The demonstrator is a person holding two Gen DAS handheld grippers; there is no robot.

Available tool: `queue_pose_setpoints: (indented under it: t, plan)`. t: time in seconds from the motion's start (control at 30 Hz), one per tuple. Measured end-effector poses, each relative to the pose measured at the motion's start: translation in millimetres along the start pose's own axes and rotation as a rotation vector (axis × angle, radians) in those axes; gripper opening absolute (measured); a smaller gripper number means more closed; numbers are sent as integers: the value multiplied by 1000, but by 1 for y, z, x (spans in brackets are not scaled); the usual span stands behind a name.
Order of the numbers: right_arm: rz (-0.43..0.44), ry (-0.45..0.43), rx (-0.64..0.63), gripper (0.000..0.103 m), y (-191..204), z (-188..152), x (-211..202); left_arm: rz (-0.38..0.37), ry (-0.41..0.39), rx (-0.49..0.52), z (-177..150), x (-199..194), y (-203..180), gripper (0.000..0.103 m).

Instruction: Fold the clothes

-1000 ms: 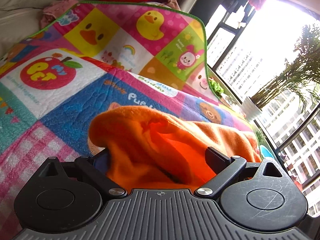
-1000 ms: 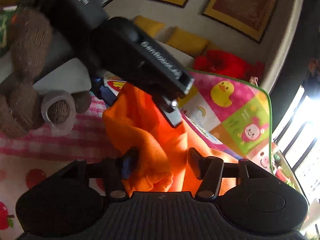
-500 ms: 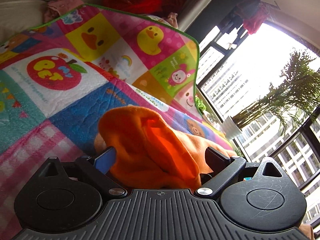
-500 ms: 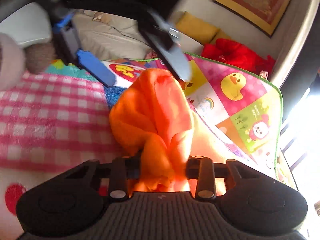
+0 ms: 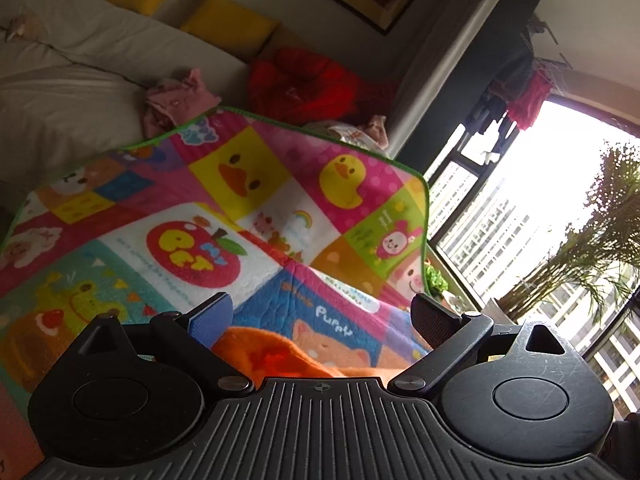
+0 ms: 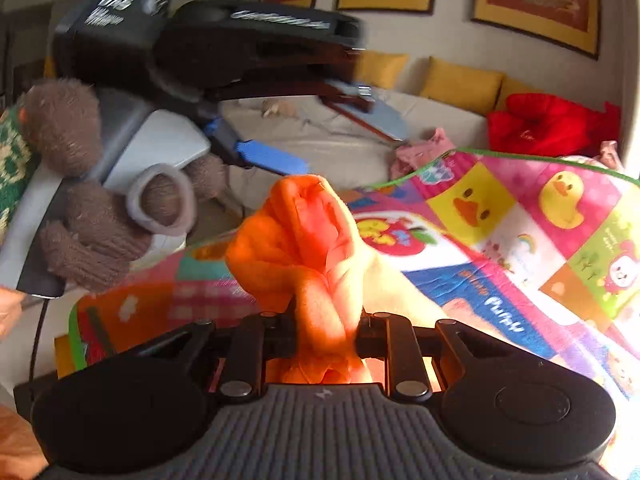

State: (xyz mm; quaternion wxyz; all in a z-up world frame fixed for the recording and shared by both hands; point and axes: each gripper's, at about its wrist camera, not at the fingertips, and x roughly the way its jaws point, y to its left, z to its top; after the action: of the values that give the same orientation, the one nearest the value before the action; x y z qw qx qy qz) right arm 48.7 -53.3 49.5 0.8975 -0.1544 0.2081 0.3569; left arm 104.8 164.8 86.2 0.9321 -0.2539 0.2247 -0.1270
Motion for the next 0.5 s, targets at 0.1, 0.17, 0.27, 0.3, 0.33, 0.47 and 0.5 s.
queue_pose_setpoints:
  t: [0.1,0.17,0.27,0.3,0.33,0.47,0.5]
  plan:
    - [-41,-38,98,21,-31,2,-18,-20,-29,31,5,-9,-15,99]
    - [-72,-60,174,21,-55,-1,-32,-26,-36,45,6,-9,-22,100]
    - [-123,-80,291,21,-92,-12,-46,-24,-30,55,4,-5,-27,100]
    - [-140,-88,327,21,-105,-16,-50,-19,-22,55,3,-2,-28,100]
    - [-160,-99,361,21,-117,-21,-54,-13,-8,56,1,4,-28,100]
    - [-247,-139,463,21,-162,-39,-64,2,56,70,-9,26,-34,100]
    - [-270,-148,482,21,-174,-43,-65,1,75,77,-12,33,-37,100]
